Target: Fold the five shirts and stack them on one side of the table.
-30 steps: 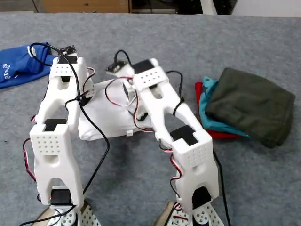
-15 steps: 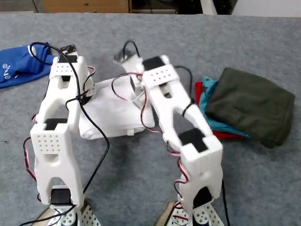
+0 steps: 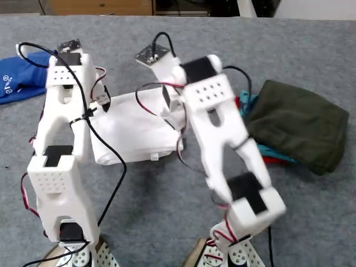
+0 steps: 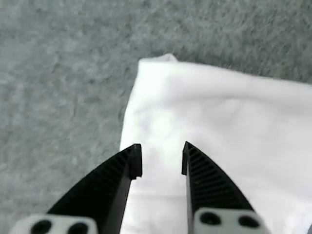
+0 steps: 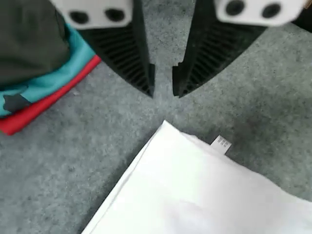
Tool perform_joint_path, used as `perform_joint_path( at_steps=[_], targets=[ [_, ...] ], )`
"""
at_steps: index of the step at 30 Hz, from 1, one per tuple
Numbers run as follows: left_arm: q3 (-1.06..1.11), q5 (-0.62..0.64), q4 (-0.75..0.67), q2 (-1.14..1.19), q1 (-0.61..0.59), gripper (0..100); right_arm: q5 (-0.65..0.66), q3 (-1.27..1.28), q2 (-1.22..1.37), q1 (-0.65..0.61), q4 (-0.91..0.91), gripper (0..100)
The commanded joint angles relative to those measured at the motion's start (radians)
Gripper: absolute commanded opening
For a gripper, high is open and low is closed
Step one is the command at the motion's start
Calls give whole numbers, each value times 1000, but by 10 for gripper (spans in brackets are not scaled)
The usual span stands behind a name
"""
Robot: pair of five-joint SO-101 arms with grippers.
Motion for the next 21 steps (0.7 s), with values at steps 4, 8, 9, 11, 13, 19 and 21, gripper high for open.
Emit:
perform_joint_path(
  at_steps=[4, 8, 9, 11, 13, 19, 21],
  targets=[
    [-41, -115, 135, -176, -87, 157, -8, 286, -367, 5, 17, 135],
    [-21, -193, 181, -268, -187, 157, -11, 479, -475, 5, -6, 137],
    [6, -210, 181, -292, -210, 157, -21, 513, -489, 5, -21, 137],
    [92, -247, 181, -358, -239, 157, -97, 553, -495, -10, -55, 137],
    [233, -270, 164, -437, -255, 157, -218, 570, -495, -50, -100, 137],
    [819, -328, -97, -820, -311, 157, -588, 650, -492, -203, -339, 138],
    [1020, -348, -221, -964, -338, 158, -669, 679, -469, -213, -450, 139]
  ],
)
